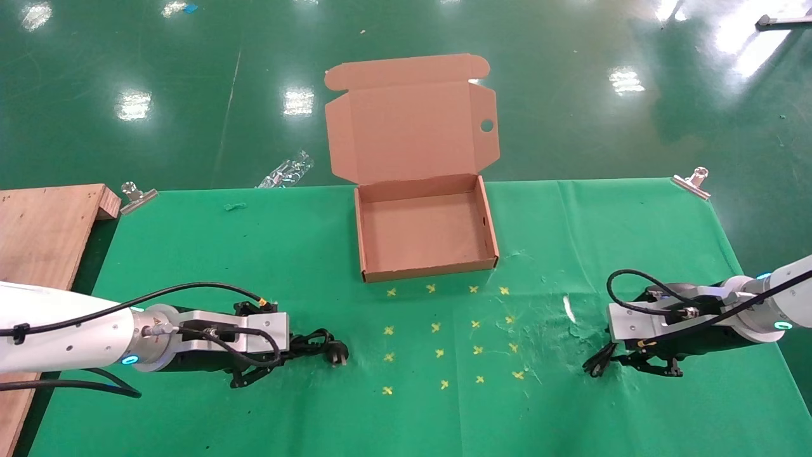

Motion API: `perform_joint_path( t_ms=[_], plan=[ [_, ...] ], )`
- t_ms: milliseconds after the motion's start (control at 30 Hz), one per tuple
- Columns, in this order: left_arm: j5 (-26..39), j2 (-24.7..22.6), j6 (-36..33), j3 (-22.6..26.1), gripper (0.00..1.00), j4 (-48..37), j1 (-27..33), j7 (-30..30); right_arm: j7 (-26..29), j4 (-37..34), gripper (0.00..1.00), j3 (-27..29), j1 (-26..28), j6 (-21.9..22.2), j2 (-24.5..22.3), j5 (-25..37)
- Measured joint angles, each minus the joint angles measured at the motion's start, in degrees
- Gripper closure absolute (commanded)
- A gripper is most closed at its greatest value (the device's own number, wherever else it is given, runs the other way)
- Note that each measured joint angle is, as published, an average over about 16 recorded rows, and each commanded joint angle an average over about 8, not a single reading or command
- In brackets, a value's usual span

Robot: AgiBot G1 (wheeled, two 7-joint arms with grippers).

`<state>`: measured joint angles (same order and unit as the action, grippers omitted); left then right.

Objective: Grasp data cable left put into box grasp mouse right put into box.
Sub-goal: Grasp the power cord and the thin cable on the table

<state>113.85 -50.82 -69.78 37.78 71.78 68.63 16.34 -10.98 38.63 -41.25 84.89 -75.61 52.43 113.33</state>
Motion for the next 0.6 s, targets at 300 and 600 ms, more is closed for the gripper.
perform_joint_path(
  t_ms=[300,600],
  plan=[
    [0.0,0.0,0.0,0.0,1.0,0.0,0.0,0.0,0.04,0.1,1.0,0.03,-0.04,-0.04,-0.04,-0.04],
    [-0.29,0.09,-0.15,-0.17,1.0,0.17,0.25,0.06,-0.09,0.54,1.0,0.33,0.42,-0.28,-0.37,-0.43]
  ],
)
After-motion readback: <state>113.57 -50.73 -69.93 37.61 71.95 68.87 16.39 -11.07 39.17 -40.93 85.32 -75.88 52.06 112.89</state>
